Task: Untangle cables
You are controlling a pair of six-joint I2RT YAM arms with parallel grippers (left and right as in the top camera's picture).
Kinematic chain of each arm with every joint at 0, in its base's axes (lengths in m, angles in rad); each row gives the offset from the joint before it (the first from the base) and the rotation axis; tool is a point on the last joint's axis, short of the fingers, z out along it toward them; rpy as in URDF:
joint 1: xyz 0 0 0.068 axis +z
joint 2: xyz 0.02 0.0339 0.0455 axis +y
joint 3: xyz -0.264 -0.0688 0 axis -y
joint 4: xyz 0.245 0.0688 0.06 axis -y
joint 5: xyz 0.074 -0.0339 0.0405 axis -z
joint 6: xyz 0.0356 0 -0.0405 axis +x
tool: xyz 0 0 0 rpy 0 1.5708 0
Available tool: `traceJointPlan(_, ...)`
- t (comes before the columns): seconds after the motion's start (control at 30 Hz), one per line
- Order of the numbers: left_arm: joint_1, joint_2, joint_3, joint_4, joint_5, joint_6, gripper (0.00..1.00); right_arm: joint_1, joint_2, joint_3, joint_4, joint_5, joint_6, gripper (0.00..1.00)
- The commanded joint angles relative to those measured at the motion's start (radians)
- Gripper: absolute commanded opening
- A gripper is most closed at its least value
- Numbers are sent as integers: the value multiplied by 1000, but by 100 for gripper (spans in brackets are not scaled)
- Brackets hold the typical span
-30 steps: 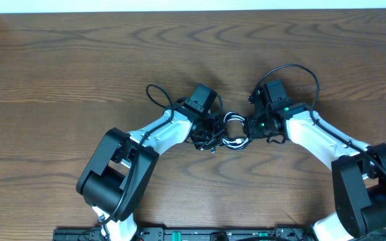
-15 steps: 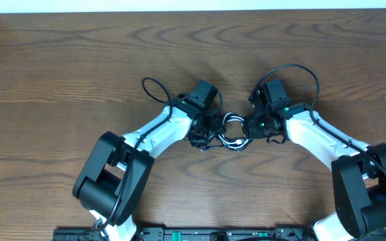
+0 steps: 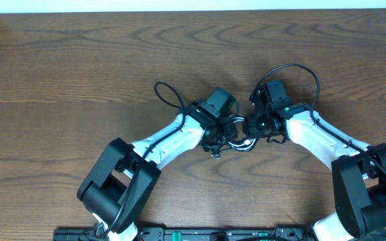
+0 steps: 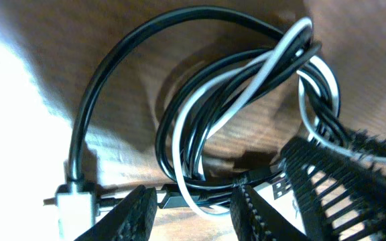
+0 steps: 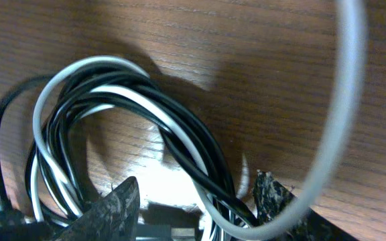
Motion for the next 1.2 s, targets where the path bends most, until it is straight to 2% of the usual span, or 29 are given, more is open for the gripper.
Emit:
traceJointPlan(0.0, -7, -20, 22, -4, -35, -43, 36, -2, 9, 13, 3, -2, -11, 51)
traceJointPlan(0.13, -5, -20, 22, -24, 2, -77, 33, -3, 9, 13, 3, -1, -11, 47)
traceJointPlan(0.43, 37, -20, 22, -25, 210, -174, 33, -3, 9, 13, 3, -1, -11, 36)
traceJointPlan(0.5, 37, -20, 22, -22, 218, -191, 34, -3, 9, 13, 3, -1, -11, 33)
traceJointPlan(0.6, 37, -20, 22, -19, 217, -196, 41, -3, 9, 13, 3, -2, -11, 33)
traceJointPlan(0.87, 45, -20, 22, -19, 240, -196, 41, -3, 9, 13, 3, -2, -10, 24)
traceJointPlan(1.0, 39, -20, 22, -22, 296, -244, 41, -3, 9, 13, 3, -2, -10, 24)
traceJointPlan(1.17, 23, -20, 21, -24, 231, -260, 40, -3, 9, 13, 3, -2, -10, 24)
